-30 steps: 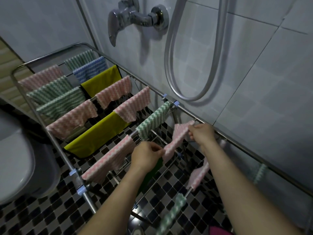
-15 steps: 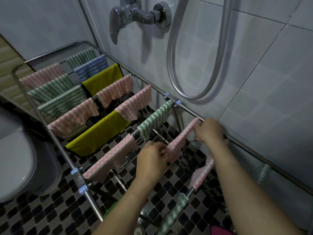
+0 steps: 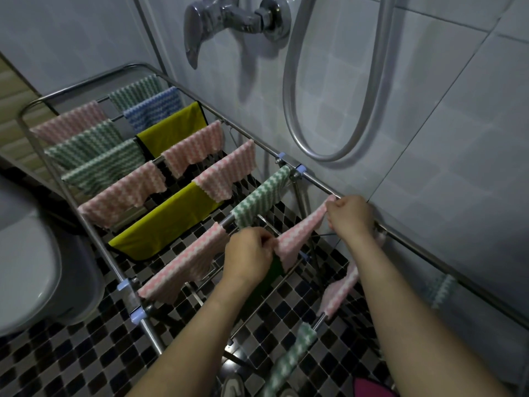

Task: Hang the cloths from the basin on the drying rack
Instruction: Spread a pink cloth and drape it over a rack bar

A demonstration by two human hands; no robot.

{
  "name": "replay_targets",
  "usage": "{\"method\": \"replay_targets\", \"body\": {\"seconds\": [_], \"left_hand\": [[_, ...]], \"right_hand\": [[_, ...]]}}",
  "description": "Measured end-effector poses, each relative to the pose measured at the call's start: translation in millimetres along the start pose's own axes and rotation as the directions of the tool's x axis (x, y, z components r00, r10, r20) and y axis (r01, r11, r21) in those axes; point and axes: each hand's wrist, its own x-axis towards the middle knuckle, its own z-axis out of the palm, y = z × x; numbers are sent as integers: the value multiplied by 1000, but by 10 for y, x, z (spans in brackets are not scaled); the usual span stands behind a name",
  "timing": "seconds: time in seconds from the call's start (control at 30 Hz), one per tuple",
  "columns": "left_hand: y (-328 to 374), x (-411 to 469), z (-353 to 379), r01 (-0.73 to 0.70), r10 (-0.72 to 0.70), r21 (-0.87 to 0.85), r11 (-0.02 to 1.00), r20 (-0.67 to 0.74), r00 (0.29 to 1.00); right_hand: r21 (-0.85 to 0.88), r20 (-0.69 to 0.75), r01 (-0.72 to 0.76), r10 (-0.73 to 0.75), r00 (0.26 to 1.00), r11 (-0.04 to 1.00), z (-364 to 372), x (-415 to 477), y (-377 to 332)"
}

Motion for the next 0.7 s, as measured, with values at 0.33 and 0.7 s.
{"method": "replay_targets", "body": {"seconds": [0.33,0.7], "left_hand": [[7,-136,119,-121,118,59,991,47,992],[-16,-338,-52,-202,189,105,974,120,974]], "right_hand": [[-122,28,251,-250,968,960,6,-138,-33],[-166,456,527,-409,791,834,-307,-421,-58]]}}
